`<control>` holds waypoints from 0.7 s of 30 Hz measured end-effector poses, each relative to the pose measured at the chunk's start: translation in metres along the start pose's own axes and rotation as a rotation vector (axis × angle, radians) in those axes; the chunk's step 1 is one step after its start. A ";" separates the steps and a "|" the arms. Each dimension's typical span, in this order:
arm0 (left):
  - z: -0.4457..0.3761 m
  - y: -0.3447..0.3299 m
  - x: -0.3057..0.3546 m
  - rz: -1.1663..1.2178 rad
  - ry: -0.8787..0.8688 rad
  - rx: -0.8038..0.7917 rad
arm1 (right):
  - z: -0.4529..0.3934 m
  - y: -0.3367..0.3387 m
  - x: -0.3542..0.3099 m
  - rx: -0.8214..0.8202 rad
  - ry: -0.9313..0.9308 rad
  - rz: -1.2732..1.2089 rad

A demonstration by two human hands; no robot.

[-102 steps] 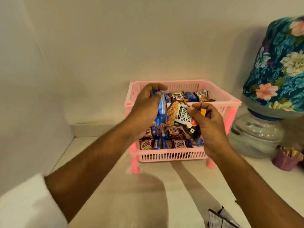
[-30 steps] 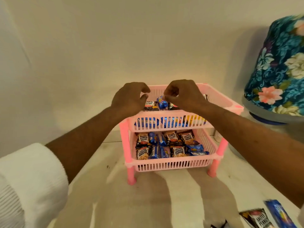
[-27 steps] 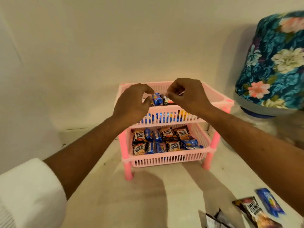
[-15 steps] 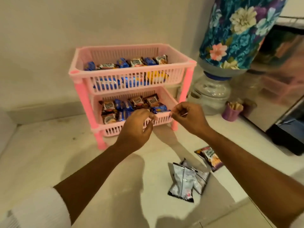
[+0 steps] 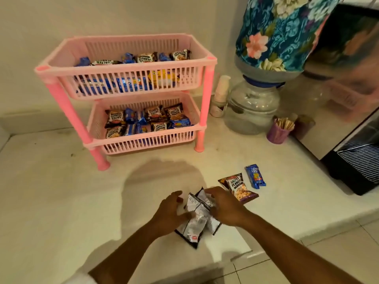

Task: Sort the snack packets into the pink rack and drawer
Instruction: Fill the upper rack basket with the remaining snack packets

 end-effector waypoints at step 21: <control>0.003 0.004 0.006 0.122 0.172 0.273 | -0.040 0.004 0.007 -0.079 -0.176 -0.029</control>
Point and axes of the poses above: each hand's wrist, its own z-axis away from the middle knuckle, its own y-axis out of the back of the hand, x = y × z, the point moved 2 cm from there along -z, towards the middle knuckle, and after that the axes turned 11 degrees about z, right-handed, at the moved point
